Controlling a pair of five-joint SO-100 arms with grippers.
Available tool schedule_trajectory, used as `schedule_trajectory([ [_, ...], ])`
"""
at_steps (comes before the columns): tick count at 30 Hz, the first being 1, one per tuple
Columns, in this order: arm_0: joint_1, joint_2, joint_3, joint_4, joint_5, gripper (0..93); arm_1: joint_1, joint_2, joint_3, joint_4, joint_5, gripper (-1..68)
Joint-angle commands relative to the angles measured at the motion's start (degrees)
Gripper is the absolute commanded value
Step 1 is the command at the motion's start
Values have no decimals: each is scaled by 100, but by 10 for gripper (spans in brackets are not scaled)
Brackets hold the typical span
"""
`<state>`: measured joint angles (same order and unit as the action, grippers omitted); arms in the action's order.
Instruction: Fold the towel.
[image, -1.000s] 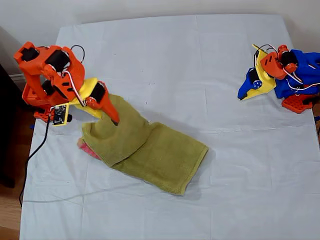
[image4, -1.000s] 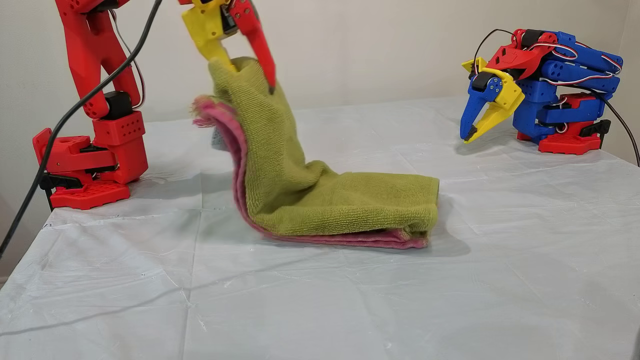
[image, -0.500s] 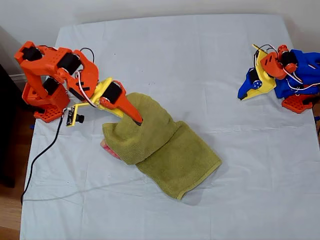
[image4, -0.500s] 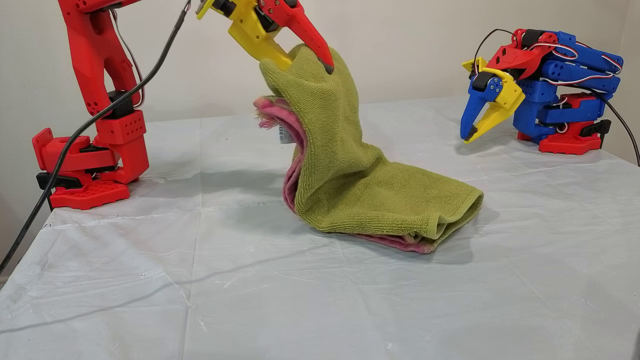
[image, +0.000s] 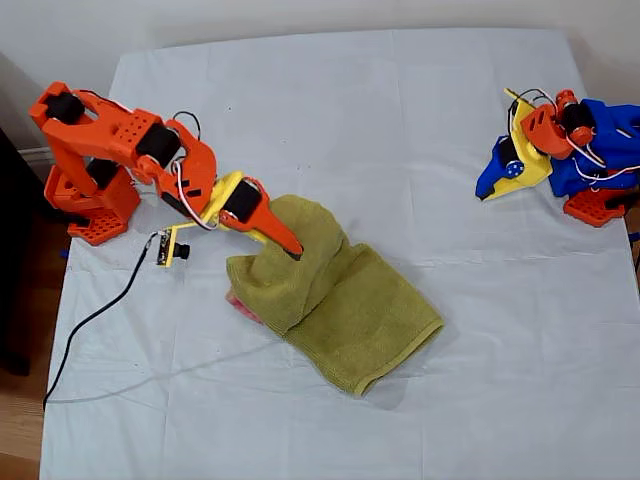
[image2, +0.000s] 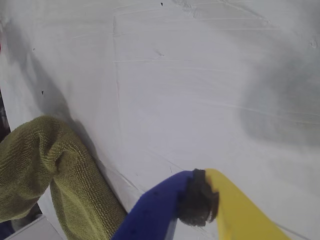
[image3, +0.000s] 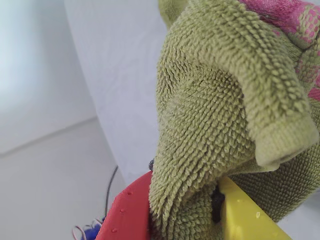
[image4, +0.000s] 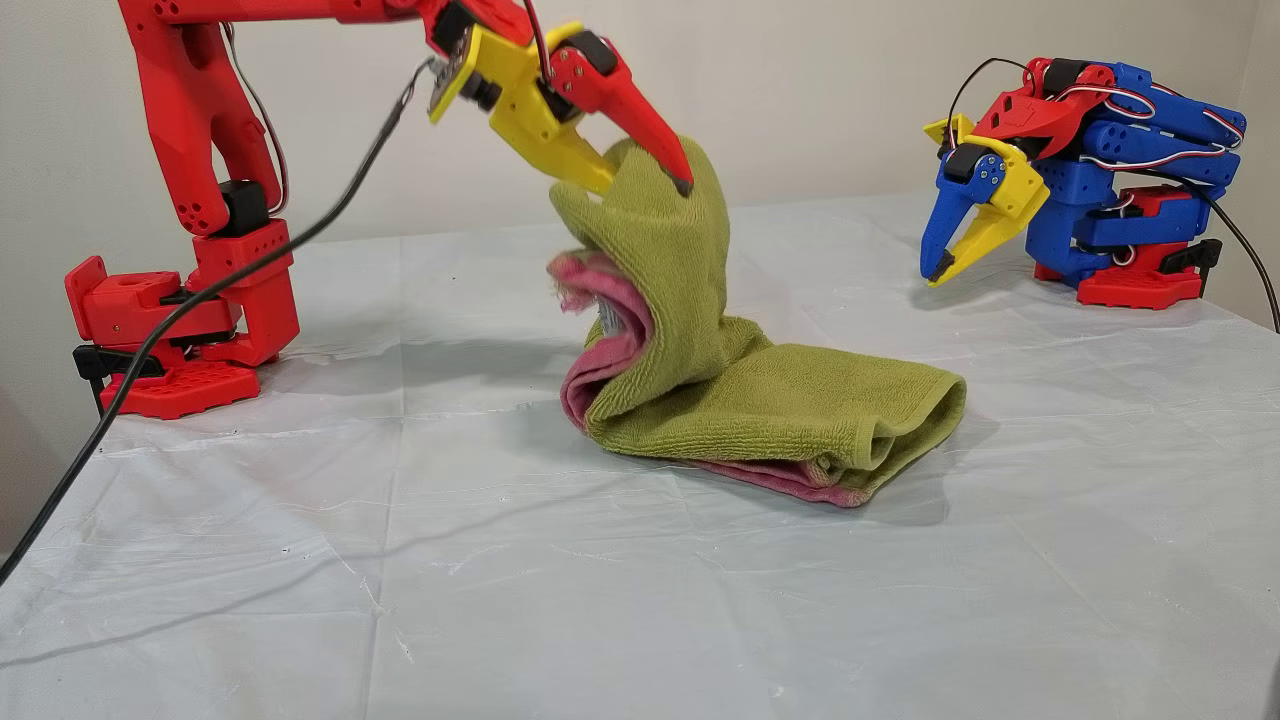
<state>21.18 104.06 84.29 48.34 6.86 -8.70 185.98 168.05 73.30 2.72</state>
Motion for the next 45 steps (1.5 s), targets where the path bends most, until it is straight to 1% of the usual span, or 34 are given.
schedule_trajectory([
  [1, -97, 677, 88, -255, 70, 1, 44, 1230, 571, 9, -26, 1],
  [3, -141, 800, 316, -387, 290, 1, 44, 1230, 571, 9, -26, 1],
  [4, -158, 870, 492, -615, 422, 1, 44, 1230, 571, 9, -26, 1],
  [7, -211, 984, 1134, -1696, 721, 1, 44, 1230, 571, 9, -26, 1],
  [9, -193, 1037, 1617, -2593, 1169, 1, 44, 1230, 571, 9, -26, 1],
  [10, -185, 1055, 1714, -2751, 1274, 1, 44, 1230, 571, 9, -26, 1],
  [12, -176, 1046, 1775, -2892, 1283, 3, 44, 1230, 571, 9, -26, 1],
  [13, -176, 1028, 1749, -2848, 1143, 6, 44, 1230, 571, 9, -26, 1],
  [15, -220, 1002, 1573, -2452, 853, 1, 44, 1230, 571, 9, -26, 1],
  [18, -237, 1028, 1512, -2188, 809, 1, 44, 1230, 571, 9, -26, 1],
  [23, -185, 879, 1696, -3076, 1055, 1, 44, 1230, 571, 9, -26, 1],
  [25, -158, 844, 1652, -3059, 1099, 1, 44, 1230, 571, 9, -26, 1],
  [27, -176, 844, 1397, -2487, 896, 1, 44, 1230, 571, 9, -26, 1],
  [32, -264, 1020, 729, -519, 246, 1, 44, 1230, 571, 9, -26, 1],
  [35, -422, 1204, 475, 589, -105, 1, 44, 1230, 571, 9, -26, 1],
  [37, -475, 1230, 88, 1441, -659, 1, 44, 1230, 571, 9, -26, 1],
  [38, -492, 1213, -149, 1872, -1099, 1, 44, 1230, 571, 9, -26, 1],
  [39, -501, 1178, -431, 2382, -1679, 1, 44, 1230, 571, 9, -26, 1],
  [40, -483, 1178, -606, 2689, -2065, 1, 44, 1230, 571, 9, -26, 1],
  [42, -378, 1055, -1178, 3612, -3041, 1, 44, 1230, 571, 9, -26, 1],
  [45, -185, 905, -1837, 4579, -3814, 1, 44, 1230, 571, 9, -26, 1],
])
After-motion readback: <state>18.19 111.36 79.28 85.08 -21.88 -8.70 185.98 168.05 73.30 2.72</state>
